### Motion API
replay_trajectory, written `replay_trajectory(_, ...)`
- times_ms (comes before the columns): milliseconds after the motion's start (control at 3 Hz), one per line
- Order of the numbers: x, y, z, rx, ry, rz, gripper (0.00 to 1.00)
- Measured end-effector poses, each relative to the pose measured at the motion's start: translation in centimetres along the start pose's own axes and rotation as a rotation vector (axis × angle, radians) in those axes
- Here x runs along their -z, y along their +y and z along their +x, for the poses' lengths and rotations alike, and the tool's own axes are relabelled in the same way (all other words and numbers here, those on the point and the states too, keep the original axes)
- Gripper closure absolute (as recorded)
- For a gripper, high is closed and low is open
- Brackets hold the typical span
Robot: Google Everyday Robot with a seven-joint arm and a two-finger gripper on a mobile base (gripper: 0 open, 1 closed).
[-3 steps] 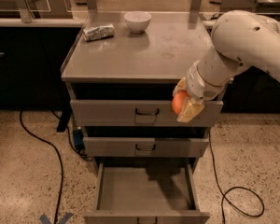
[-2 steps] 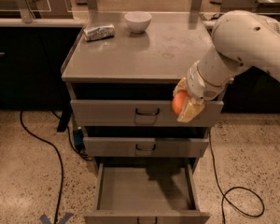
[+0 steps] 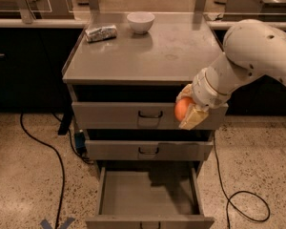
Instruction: Place orange into bottom drawer
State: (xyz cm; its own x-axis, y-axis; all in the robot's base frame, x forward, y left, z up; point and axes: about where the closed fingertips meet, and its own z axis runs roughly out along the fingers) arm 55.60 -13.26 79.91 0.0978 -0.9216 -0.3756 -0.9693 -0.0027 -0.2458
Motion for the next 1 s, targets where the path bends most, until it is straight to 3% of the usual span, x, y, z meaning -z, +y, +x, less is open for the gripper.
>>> replay_trajectory(667,-5.5,6.1,-0.2,-0.122,-0.159,-0.065,1.00)
replay_trajectory(1000,-9.2,10.2,-0.8,-0.191,-0.194,-0.125,1.00)
